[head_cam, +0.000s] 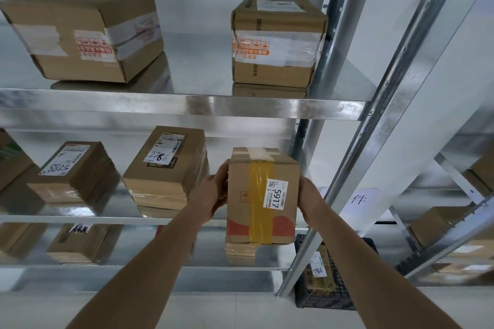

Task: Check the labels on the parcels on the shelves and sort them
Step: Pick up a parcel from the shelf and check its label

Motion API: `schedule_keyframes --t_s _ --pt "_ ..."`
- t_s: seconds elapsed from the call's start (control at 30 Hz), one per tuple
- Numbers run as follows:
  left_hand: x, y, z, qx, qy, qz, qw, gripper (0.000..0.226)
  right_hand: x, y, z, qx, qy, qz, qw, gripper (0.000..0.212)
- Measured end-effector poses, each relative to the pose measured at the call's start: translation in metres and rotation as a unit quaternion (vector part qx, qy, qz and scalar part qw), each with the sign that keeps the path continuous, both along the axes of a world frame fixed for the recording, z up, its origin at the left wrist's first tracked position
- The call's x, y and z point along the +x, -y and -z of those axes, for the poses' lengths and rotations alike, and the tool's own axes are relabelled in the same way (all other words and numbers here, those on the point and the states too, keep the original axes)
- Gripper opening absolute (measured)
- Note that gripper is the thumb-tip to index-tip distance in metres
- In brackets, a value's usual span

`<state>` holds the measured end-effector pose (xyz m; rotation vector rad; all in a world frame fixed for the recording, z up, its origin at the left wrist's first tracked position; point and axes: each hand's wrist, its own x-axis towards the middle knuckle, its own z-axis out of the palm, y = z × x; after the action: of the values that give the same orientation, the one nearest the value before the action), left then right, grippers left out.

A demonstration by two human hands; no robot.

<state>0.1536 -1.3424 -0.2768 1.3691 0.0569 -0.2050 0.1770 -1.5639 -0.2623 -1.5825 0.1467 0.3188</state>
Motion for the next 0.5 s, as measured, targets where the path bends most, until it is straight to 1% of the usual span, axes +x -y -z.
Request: schedule_keyframes --t_s 0.1,0.13,0.17,0.23,0.27,0.43,0.5 --pt "0.008 -0.004 0.001 0.027 -0.039 -0.006 0.999 0.072 0.001 -0.003 -0.004 0.011 -0.038 0.014 0.999 0.048" --pt "0.011 -0.004 0.0 0.032 -0.052 -0.005 0.998 0.072 0.001 -0.003 -0.005 0.023 -0.051 0.023 0.998 0.047" --pt "0.015 -0.005 0.001 0.034 -0.065 -0.006 0.997 0.067 0.001 -0.003 -0.006 0.034 -0.061 0.032 0.997 0.046" --pt "0.02 -0.007 0.004 0.033 -0.073 -0.011 0.997 0.047 -0.001 -0.003 -0.008 0.042 -0.074 0.043 0.995 0.045" --pt "0.022 -0.008 0.006 0.037 -0.073 -0.009 0.997 0.042 -0.002 -0.004 -0.008 0.043 -0.076 0.045 0.995 0.045" --pt "0.03 -0.01 0.016 0.048 -0.087 0.018 0.995 0.036 -0.003 -0.007 -0.011 0.026 -0.076 0.052 0.995 0.042" --pt "0.035 -0.01 0.022 0.052 -0.086 0.027 0.995 0.04 -0.002 -0.006 -0.014 0.02 -0.08 0.053 0.995 0.041"
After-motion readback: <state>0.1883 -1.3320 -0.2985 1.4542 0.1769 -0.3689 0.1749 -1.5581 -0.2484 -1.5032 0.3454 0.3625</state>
